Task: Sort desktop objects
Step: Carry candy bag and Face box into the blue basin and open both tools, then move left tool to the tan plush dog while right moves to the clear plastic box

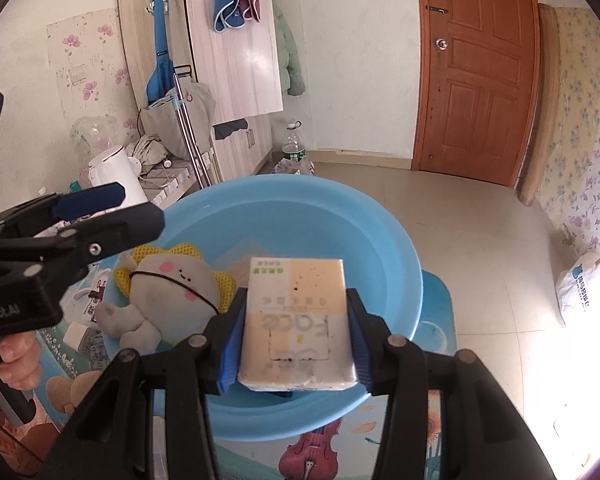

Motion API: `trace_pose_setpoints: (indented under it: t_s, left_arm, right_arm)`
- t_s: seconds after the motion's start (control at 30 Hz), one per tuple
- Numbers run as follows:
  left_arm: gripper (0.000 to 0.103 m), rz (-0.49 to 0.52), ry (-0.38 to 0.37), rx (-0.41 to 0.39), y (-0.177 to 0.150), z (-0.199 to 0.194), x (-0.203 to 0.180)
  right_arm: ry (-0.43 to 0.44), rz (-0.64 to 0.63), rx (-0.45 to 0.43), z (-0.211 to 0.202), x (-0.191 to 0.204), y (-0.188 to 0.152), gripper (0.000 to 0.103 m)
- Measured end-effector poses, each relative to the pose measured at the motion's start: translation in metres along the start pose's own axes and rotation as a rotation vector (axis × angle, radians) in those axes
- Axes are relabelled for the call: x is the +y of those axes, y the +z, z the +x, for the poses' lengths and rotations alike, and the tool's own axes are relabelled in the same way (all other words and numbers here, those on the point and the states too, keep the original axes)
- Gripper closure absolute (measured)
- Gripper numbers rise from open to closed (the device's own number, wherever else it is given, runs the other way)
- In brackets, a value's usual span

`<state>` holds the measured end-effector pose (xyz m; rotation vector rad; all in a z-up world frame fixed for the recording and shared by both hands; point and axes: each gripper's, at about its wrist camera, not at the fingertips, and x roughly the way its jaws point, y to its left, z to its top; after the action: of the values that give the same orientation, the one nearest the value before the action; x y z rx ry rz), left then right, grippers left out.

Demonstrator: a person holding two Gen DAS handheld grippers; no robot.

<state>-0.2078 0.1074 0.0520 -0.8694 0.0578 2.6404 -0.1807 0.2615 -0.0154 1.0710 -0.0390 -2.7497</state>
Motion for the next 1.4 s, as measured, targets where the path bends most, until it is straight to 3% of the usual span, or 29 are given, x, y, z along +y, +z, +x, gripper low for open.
trace_pose_setpoints:
  t_s: [0.1, 0.2, 0.27, 0.33, 0.37, 0.5, 0.67, 0.87, 1.07, 1.27, 1.4]
  left_arm:
    - [0.016, -0.028, 0.019, 0.005, -0.005, -0.011, 0.011]
    - [0.014, -0.042, 0.044, 0.001, -0.014, -0.026, 0.023]
    - [0.011, -0.039, 0.056, 0.000, -0.023, -0.037, 0.028]
    - [0.008, -0.041, 0.062, 0.005, -0.034, -0.047, 0.033]
    - [0.008, -0.043, 0.066, 0.012, -0.041, -0.050, 0.036]
    - [0.007, -0.054, 0.090, 0.063, -0.071, -0.061, 0.049]
    - [0.007, -0.074, 0.103, 0.118, -0.108, -0.073, 0.063]
    - [0.007, -0.047, 0.105, 0.210, -0.155, -0.073, 0.073]
    - [0.007, -0.069, 0.089, 0.246, -0.174, -0.072, 0.082]
    - [0.007, -0.030, 0.030, 0.248, -0.179, -0.073, 0.070]
    - [0.008, -0.026, 0.021, 0.248, -0.183, -0.066, 0.065]
  right_arm:
    - [0.005, 0.002, 0.009, 0.006, 0.005, 0.000, 0.057]
    - [0.022, -0.014, 0.026, 0.007, 0.011, 0.000, 0.054]
    - [0.012, -0.030, 0.019, 0.003, 0.016, -0.002, 0.048]
    - [-0.023, -0.046, 0.005, -0.002, 0.019, -0.005, 0.028]
    - [-0.025, -0.046, -0.014, -0.007, 0.019, -0.006, 0.026]
    - [0.009, -0.015, -0.063, -0.029, 0.020, -0.013, 0.026]
    - [0.003, -0.022, -0.057, -0.049, 0.030, -0.035, 0.026]
    - [0.078, -0.048, 0.031, -0.055, 0.049, -0.077, 0.021]
    - [0.120, -0.051, 0.118, -0.053, 0.065, -0.109, 0.001]
    - [0.198, -0.054, 0.170, -0.053, 0.091, -0.127, 0.000]
    - [0.179, -0.113, 0.185, -0.050, 0.121, -0.134, 0.000]
